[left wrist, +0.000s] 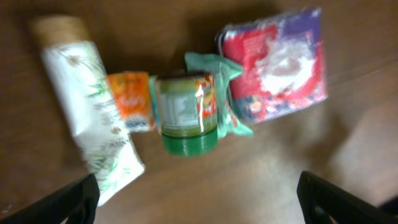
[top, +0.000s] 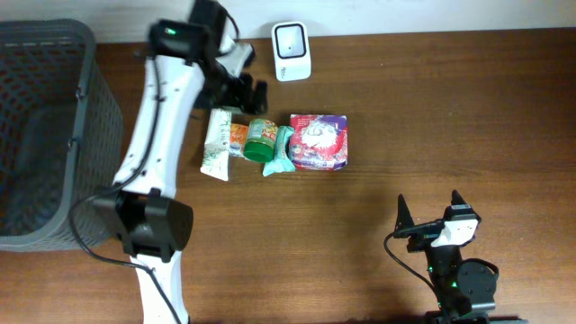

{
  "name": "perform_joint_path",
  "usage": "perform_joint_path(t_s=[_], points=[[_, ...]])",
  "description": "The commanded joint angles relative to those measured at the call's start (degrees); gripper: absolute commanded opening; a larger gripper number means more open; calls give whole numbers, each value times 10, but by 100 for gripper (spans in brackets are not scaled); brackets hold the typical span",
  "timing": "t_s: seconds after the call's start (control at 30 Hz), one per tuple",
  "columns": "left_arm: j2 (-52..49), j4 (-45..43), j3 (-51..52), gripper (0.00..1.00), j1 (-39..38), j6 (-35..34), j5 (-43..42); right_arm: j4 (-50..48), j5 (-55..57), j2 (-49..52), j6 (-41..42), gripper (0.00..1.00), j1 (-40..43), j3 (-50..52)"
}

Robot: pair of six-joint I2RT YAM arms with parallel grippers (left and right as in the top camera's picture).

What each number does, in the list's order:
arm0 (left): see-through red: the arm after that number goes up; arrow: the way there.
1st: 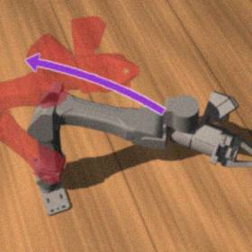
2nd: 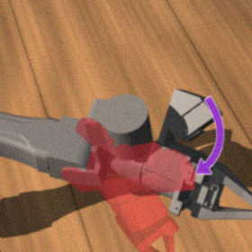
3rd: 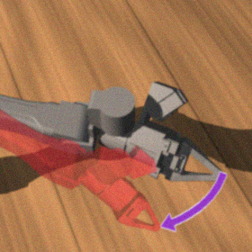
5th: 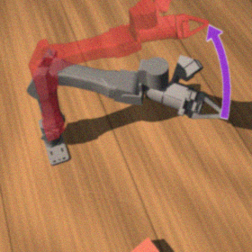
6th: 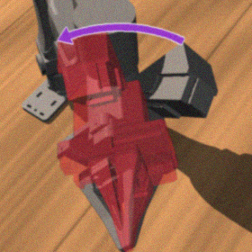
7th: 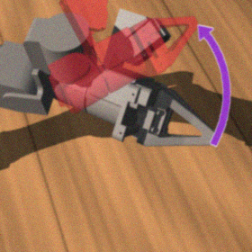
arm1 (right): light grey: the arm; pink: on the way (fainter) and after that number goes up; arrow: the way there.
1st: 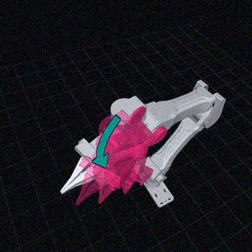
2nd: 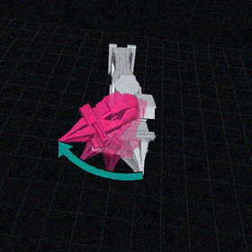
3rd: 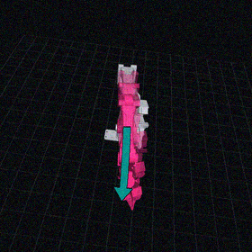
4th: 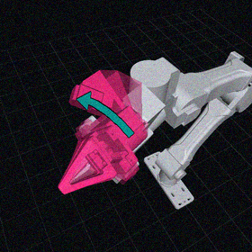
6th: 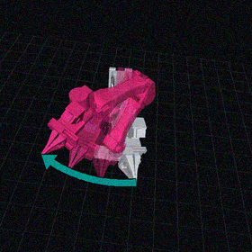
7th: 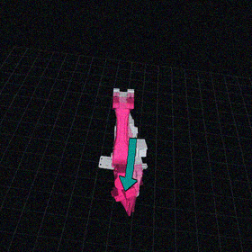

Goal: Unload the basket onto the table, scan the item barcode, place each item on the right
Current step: 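Carry the green-lidded jar and set it down beside the teal pack, then raise the right gripper and reach toward the purple-red wipes pack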

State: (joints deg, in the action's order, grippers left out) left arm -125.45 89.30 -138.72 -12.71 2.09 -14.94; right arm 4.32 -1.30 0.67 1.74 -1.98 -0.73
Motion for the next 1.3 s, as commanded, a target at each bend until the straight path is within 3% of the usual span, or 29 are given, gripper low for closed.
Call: perform_joint_path(t_s=[0.0,0.27,0.43,0.5,0.6,0.77,0.87,0.93,1.07,1.27], points=[[7,75,-121,99,19,1,-3,2,5,-3,6,99,-2,4],[132,74,-135,99,23,1,0,2,5,-3,6,98,-2,4],[286,74,35,99,26,-7,55,2,5,-3,6,99,-2,4],[360,72,143,99,50,-43,80,2,5,-3,6,99,-2,4],[434,30,223,99,128,-91,79,2,5,-3,6,98,-2,4],[483,21,235,99,251,-145,79,2,5,-3,6,98,-2,4],[483,33,235,99,252,-145,79,-3,-3,-3,7,98,-2,4],[483,33,235,99,252,-145,79,-30,-104,-3,25,99,-3,4],[483,33,235,99,252,-145,79,-132,-351,-3,155,99,-3,4],[483,33,235,99,252,-145,79,-302,-388,-3,243,99,-3,4]])
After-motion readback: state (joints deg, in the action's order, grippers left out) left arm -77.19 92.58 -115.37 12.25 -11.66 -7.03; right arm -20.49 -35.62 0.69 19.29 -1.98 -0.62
